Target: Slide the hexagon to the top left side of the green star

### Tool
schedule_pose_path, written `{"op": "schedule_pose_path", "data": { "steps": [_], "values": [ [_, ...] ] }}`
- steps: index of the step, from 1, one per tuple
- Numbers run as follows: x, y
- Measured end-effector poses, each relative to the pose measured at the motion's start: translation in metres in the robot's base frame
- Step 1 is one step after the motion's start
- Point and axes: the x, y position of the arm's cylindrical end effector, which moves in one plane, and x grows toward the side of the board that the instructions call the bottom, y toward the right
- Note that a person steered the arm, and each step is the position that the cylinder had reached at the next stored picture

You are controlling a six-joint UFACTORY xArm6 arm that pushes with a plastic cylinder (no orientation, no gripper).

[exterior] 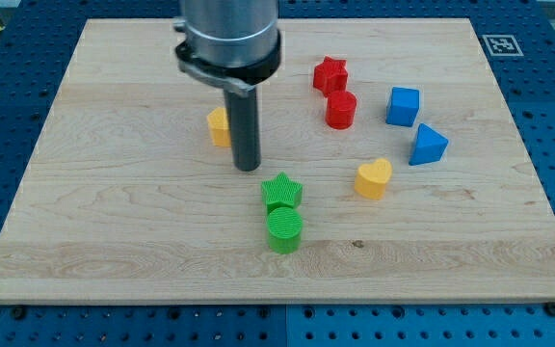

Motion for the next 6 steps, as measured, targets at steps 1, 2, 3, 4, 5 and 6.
{"op": "schedule_pose_path", "data": {
  "steps": [1,2,3,4,5,6],
  "values": [
    [-0.014,0.023],
    [-0.014,0.027],
    [-0.014,0.025],
    [-0.032,0.016],
    [-0.061,0.001],
    [-0.075,-0.028]
  ]
}}
